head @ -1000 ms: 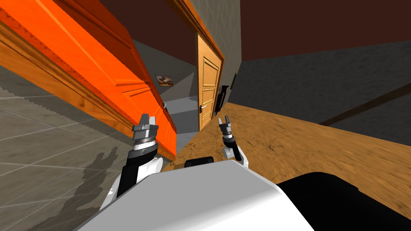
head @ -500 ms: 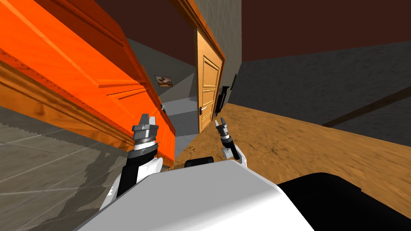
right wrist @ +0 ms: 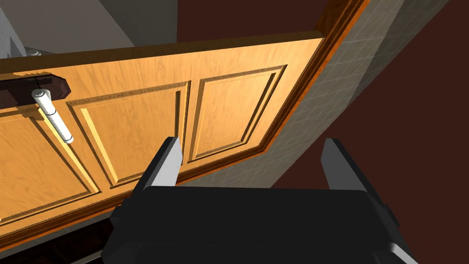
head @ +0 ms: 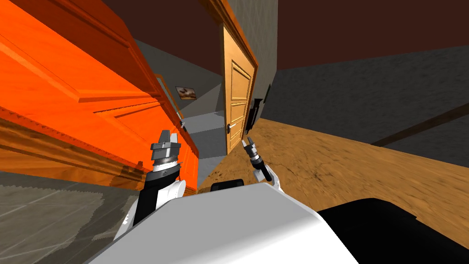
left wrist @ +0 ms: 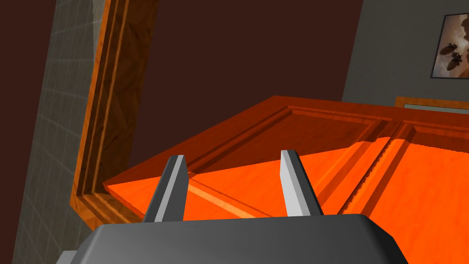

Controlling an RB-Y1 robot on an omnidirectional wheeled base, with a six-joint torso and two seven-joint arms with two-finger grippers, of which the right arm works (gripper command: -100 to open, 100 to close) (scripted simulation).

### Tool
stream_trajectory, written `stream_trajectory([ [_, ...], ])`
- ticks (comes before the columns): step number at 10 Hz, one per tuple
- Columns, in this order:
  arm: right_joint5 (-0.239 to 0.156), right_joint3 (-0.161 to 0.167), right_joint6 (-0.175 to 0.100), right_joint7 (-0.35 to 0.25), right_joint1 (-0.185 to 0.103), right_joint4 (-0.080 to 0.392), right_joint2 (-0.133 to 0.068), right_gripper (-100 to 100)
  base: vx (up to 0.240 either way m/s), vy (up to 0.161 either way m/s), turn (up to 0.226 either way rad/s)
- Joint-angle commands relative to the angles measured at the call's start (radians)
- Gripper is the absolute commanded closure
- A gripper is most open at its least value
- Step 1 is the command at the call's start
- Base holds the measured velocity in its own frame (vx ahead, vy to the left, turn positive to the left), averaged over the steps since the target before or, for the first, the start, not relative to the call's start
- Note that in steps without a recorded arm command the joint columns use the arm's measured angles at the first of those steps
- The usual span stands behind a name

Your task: Push the door open

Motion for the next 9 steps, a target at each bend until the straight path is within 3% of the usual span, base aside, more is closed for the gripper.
stream_trajectory([
  [1,0.004,0.024,-0.014,-0.031,-0.014,0.037,-0.036,-100,0.199,-0.024,-0.004],
  [2,0.005,0.032,-0.018,-0.039,-0.019,0.048,-0.046,-100,0.17,-0.04,0.0],
  [9,0.025,0.133,-0.064,-0.148,-0.086,0.2,-0.178,-100,0.173,-0.019,-0.001],
])
